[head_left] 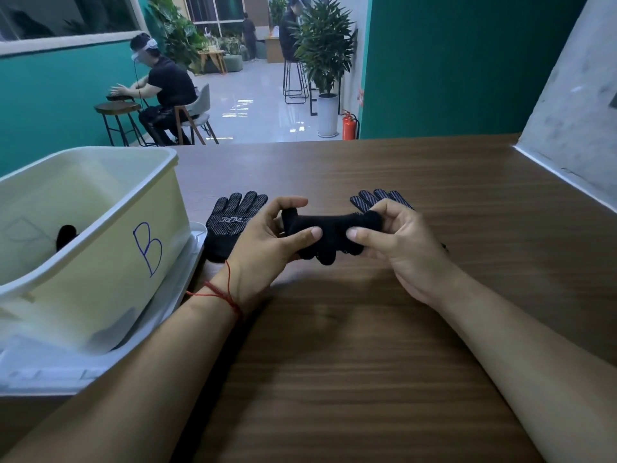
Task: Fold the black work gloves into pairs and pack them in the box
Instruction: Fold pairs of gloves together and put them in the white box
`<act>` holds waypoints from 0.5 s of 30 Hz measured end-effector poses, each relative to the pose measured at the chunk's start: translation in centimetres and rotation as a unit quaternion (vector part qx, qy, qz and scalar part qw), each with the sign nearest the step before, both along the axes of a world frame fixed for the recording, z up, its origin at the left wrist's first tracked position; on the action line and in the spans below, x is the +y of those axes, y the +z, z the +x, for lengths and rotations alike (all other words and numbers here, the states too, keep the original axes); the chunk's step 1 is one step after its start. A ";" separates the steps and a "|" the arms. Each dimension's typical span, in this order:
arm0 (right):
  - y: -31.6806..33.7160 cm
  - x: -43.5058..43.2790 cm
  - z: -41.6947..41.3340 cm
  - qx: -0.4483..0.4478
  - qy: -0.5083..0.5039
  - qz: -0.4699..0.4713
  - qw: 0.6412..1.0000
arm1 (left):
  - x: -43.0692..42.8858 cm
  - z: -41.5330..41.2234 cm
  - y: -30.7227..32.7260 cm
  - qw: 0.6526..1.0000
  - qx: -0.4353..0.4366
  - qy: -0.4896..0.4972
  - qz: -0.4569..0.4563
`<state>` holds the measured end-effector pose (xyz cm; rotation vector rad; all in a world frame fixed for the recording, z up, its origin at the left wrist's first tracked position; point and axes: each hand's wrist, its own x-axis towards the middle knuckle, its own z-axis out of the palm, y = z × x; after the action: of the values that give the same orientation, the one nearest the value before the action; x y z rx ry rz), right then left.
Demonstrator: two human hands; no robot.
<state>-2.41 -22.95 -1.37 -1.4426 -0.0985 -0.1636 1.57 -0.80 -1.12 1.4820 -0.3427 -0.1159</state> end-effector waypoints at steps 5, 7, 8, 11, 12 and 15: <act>1.9 1.2 -1.1 -0.039 -0.044 0.037 0.998 | 0.6 -1.3 2.5 0.998 -0.032 0.045 -0.021; 3.1 2.0 -1.8 -0.051 -0.049 0.049 0.996 | 1.3 -2.4 4.1 0.997 -0.051 0.053 -0.011; 3.4 2.3 -1.8 -0.056 -0.048 0.053 0.996 | 1.6 -2.8 4.8 0.997 -0.058 0.058 -0.001; 5.3 4.1 -2.8 -0.065 -0.016 0.063 0.996 | 3.7 -4.9 7.4 0.992 -0.092 0.084 0.036; 6.1 5.0 -3.2 -0.071 -0.001 0.066 0.995 | 4.8 -5.6 8.4 0.989 -0.106 0.090 0.047; 8.8 8.0 -3.7 -0.095 0.037 0.052 0.993 | 8.3 -7.4 11.3 0.985 -0.129 0.100 0.062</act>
<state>-6.11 -14.96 7.41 -1.3161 -0.2944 -0.2418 -5.85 7.51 10.20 1.6508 -0.3991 0.2206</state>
